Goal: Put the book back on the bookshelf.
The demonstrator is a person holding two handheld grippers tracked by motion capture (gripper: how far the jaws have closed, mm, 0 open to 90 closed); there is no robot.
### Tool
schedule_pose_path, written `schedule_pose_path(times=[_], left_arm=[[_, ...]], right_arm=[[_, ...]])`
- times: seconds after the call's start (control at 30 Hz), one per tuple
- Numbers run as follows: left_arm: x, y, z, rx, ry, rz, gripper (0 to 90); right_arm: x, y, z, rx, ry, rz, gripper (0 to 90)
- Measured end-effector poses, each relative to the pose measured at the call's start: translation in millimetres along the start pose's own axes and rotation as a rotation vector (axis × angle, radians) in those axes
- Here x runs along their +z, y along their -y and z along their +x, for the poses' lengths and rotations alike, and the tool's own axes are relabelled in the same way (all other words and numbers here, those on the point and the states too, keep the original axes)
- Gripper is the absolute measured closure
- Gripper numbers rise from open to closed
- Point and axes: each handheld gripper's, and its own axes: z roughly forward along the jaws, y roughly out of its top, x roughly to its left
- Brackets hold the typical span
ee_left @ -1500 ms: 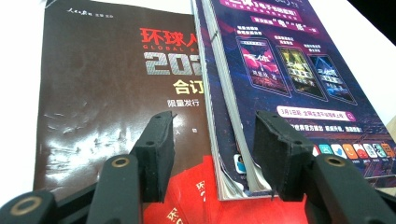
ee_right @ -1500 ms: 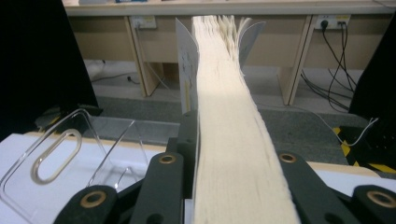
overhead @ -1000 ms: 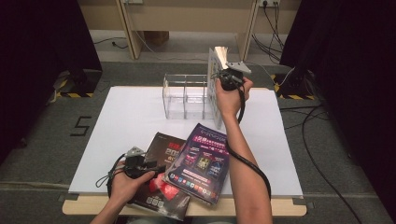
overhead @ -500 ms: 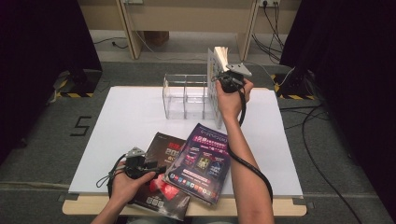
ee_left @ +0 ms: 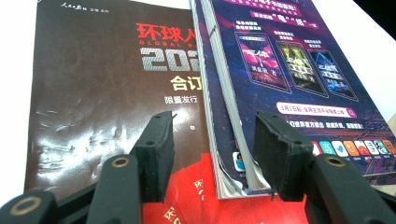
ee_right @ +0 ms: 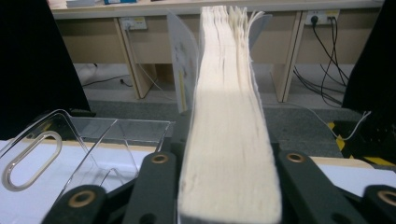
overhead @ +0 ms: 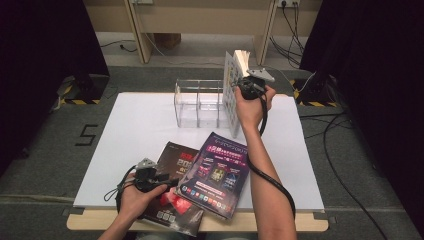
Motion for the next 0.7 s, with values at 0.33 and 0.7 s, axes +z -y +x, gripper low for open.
schedule_pose_path(times=[0.33, 0.7], left_arm=[[-0.8, -0.1, 0.3, 0.001, 0.002, -0.003, 47.7], [-0.1, -0.4, 0.2, -0.002, 0.004, -0.002, 47.7]], right_arm=[[3.7, -5.4, 4.8, 0.031, 0.033, 0.010, 74.5], [2.0, 3.1, 6.7, 0.008, 0.031, -0.042, 74.0]])
